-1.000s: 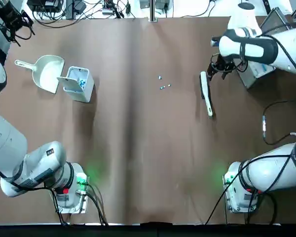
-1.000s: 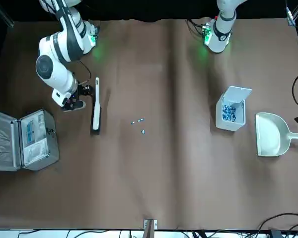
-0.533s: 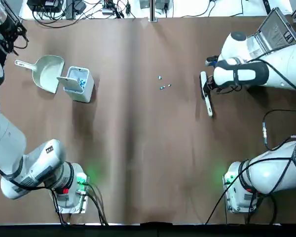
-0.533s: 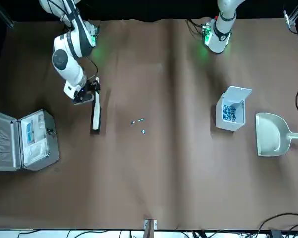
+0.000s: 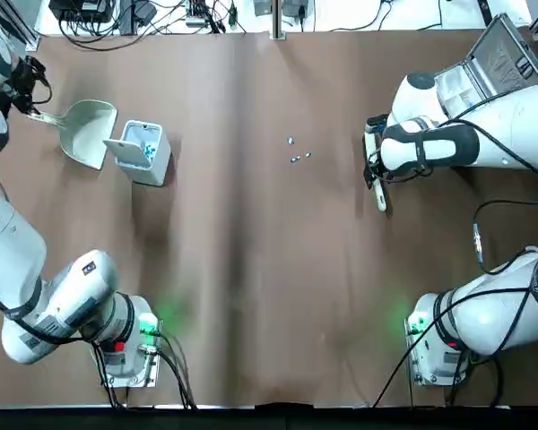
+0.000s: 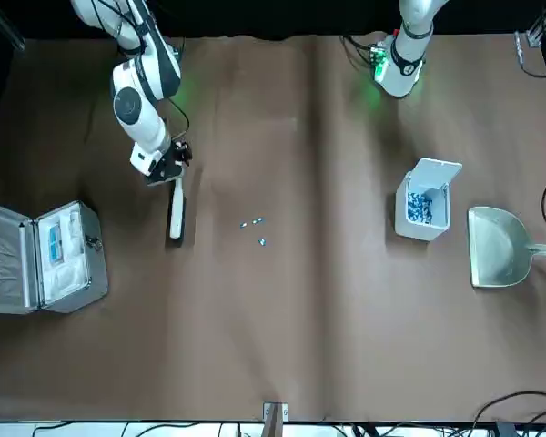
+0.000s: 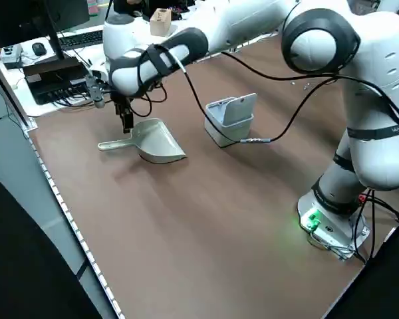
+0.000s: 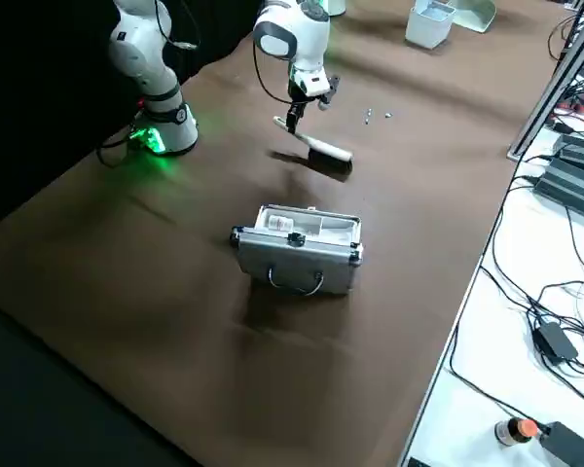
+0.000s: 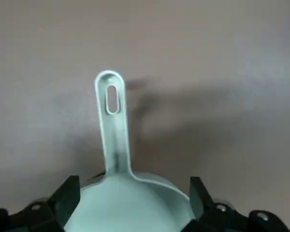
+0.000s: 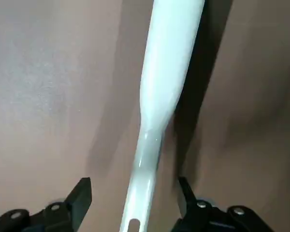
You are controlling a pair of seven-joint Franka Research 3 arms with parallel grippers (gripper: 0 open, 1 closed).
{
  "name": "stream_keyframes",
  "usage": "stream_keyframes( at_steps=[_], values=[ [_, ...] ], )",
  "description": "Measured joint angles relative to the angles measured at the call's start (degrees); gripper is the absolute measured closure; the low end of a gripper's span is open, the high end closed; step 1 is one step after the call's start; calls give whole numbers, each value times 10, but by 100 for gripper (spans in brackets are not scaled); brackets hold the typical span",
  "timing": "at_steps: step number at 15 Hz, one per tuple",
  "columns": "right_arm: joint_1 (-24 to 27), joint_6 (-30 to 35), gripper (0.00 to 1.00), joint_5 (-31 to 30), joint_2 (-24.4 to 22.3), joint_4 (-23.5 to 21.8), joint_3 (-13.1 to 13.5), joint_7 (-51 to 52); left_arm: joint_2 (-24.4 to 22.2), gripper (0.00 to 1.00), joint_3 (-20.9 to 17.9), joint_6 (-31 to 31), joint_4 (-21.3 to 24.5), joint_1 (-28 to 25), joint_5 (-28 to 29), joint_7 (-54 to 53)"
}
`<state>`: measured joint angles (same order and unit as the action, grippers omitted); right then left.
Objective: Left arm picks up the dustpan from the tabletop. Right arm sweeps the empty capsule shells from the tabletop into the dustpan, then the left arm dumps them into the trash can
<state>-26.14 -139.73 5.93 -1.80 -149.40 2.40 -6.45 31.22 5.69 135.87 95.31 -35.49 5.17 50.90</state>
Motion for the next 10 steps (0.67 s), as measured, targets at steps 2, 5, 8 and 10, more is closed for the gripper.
stream_keyframes(
  at_steps=[2,5,8,10],
  values=[
    [0,-1,21,0,6,0,0,0,19,0,-2,18,0,1,2,8],
    [0,-8,25,0,19,-1,0,-2,42,0,-10,43,0,-1,12,8],
    [0,-28,26,0,40,-1,0,-7,47,0,-12,46,0,-1,14,12],
    [0,-31,27,0,44,-1,0,-8,47,0,-16,46,0,-1,15,13]
  ],
)
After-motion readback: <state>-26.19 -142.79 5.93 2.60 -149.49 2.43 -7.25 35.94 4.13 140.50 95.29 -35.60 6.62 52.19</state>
